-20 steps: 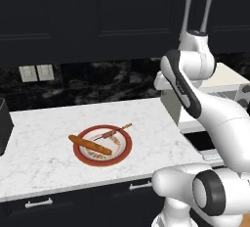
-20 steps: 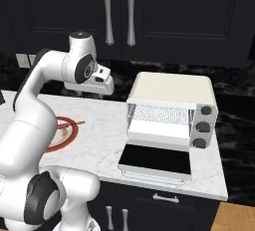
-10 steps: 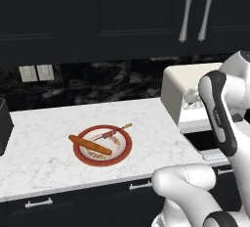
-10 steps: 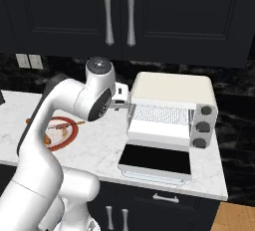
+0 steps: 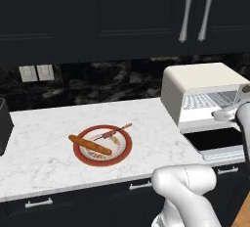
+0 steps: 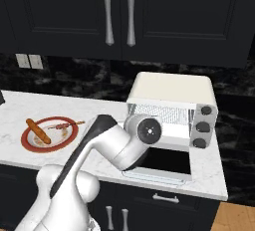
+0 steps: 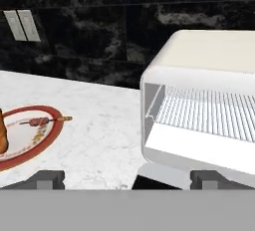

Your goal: Pick up the kebab skewer and baguette bread, and place them inside the toaster oven. Close the toaster oven door and start by setting the timer.

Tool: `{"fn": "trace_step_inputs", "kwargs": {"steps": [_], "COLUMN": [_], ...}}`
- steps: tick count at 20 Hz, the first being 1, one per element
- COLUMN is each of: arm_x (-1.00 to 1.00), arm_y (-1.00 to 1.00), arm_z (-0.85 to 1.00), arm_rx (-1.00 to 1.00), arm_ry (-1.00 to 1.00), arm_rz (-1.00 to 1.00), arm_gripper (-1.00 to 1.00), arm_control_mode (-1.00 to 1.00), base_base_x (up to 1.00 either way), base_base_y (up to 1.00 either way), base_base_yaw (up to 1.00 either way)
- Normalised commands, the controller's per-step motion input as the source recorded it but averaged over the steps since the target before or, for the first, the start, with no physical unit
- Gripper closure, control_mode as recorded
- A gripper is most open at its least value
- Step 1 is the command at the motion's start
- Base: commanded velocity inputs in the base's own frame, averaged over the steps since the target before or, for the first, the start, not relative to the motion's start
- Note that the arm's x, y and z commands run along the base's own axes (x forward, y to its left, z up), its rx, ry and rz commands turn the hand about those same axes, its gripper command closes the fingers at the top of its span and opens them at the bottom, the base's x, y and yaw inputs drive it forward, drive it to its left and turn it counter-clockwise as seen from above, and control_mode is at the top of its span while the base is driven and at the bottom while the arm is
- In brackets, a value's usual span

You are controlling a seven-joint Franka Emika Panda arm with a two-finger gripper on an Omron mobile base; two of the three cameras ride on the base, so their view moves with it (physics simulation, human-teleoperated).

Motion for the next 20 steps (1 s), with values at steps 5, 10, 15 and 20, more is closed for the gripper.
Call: {"fn": "trace_step_inputs", "kwargs": {"steps": [5,10,15,20], "arm_x": [0.80,0.65,0.24,0.02], "arm_y": [-0.53,-0.22,-0.17,-0.07], "arm_z": [-0.16,-0.01,-0.14,-0.06], "arm_rx": [0.07,0.05,0.01,0.02], "arm_ry": [-0.07,-0.16,-0.12,-0.11], "arm_rz": [0.05,0.03,0.05,0.02], "arm_gripper": [-1.00,-1.00,-1.00,-1.00], "arm_control_mode": [-1.00,-1.00,-1.00,-1.00], "base_base_x": [0.00,0.00,0.00,0.00], "base_base_y": [0.00,0.00,0.00,0.00], "base_base_yaw": [0.00,0.00,0.00,0.00]}}
